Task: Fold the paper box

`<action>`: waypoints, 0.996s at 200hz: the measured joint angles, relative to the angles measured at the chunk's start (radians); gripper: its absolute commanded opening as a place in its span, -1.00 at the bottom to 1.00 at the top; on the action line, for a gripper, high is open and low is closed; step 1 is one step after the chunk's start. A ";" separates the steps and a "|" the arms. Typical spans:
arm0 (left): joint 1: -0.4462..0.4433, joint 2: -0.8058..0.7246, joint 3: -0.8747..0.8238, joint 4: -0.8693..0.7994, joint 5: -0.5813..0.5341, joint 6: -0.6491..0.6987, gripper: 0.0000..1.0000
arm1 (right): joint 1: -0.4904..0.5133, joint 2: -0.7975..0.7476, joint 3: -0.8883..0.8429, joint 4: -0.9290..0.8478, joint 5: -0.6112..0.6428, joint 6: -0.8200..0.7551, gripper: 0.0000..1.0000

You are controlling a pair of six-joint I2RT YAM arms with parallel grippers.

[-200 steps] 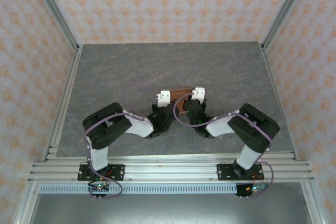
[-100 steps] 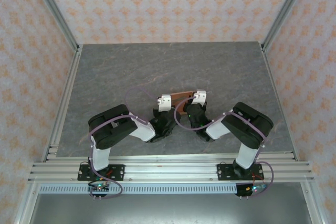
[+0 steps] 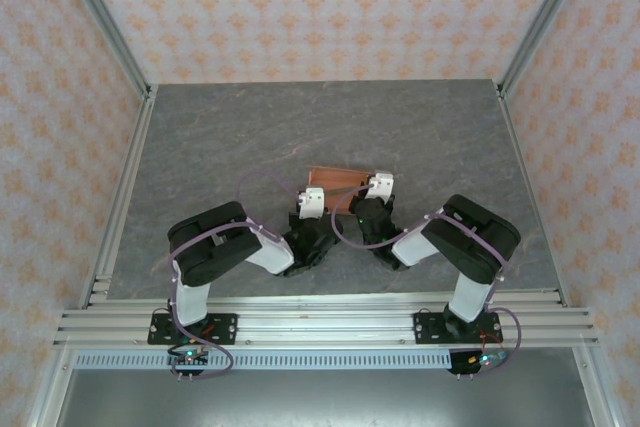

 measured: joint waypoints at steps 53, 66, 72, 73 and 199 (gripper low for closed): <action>-0.001 -0.095 -0.036 -0.043 0.002 -0.020 -0.39 | 0.000 0.000 0.004 -0.005 0.008 -0.005 -1.00; -0.001 -0.134 -0.049 -0.060 0.004 -0.024 -0.37 | 0.000 0.000 0.008 -0.011 0.011 -0.006 -1.00; -0.001 -0.154 -0.056 -0.068 0.006 -0.024 -0.36 | 0.000 0.000 0.008 -0.012 0.011 -0.008 -1.00; -0.001 -0.157 -0.056 -0.068 0.006 -0.024 -0.35 | 0.000 0.000 0.009 -0.012 0.011 -0.008 -1.00; 0.349 -0.682 -0.097 -0.462 0.515 0.001 -0.10 | 0.000 0.000 0.036 -0.055 0.011 -0.046 -1.00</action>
